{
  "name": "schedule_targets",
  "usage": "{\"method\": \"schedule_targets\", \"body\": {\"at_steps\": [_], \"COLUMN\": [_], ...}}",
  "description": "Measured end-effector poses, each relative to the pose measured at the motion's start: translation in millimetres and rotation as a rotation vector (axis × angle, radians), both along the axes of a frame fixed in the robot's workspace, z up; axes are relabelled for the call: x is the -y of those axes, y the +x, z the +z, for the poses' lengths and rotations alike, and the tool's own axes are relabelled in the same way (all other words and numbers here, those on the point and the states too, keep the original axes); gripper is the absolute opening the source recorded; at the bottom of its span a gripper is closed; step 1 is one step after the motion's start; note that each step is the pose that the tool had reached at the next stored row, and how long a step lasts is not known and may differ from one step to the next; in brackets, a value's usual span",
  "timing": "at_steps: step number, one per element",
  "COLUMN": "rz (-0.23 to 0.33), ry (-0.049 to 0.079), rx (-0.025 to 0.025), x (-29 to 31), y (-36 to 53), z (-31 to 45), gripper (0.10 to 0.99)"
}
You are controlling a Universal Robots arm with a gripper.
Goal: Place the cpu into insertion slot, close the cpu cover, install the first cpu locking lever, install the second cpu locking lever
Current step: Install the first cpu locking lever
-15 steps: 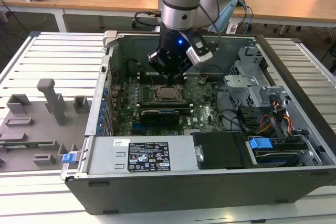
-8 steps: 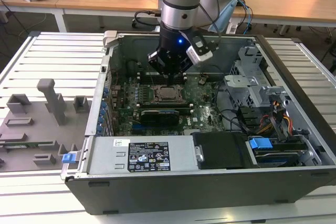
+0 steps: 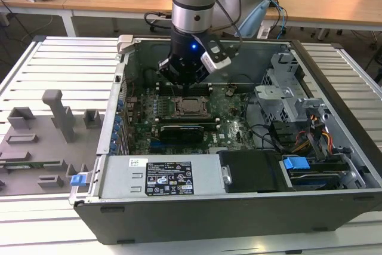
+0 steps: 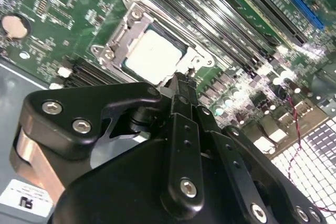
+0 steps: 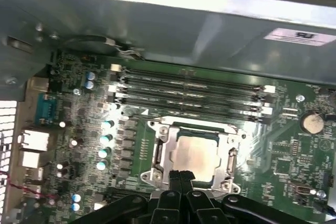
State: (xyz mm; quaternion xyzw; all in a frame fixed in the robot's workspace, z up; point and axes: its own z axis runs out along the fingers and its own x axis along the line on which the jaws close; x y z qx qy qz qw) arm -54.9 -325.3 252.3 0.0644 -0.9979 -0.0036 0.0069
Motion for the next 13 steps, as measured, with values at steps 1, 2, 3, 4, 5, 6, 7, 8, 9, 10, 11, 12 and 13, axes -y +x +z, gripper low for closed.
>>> {"method": "schedule_targets", "body": {"at_steps": [1, 2, 3, 4, 5, 6, 7, 8, 9, 10, 11, 12, 13], "rz": [0.0, 0.0, 0.0, 0.0, 0.0, 0.0, 0.0, 0.0, 0.0, 0.0, 0.0, 0.0, 0.0], "ry": [0.0, 0.0, 0.0, 0.0, 0.0, 0.0, 0.0, 0.0, 0.0, 0.0, 0.0, 0.0, 0.0], "rx": [0.003, 0.0058, 0.0112, 0.013, 0.0147, 0.0184, 0.0212, 0.0237, 0.0267, 0.0286, 0.0312, 0.0329, 0.0356], "x": [-0.2, -0.2, -0.2, -0.3, -0.4, -0.6, -0.9, -1.1, -1.4, -1.5, -1.6, -1.7, -1.9], "y": [-5.4, -10.2, -16.5, -18.5, -20.5, -24.3, -27.2, -29.5, -32.2, -34.1, -36.8, -38.9, -42.1], "z": [0.0, 0.0, 0.0, 0.0, 0.0, 0.0, 0.0, 0.0, -0.1, -0.1, -0.2, -0.2, -0.3], "gripper": [0.106, 0.106, 0.106, 0.106, 0.106, 0.106, 0.106, 0.106, 0.106, 0.106, 0.106, 0.106, 0.106]}}
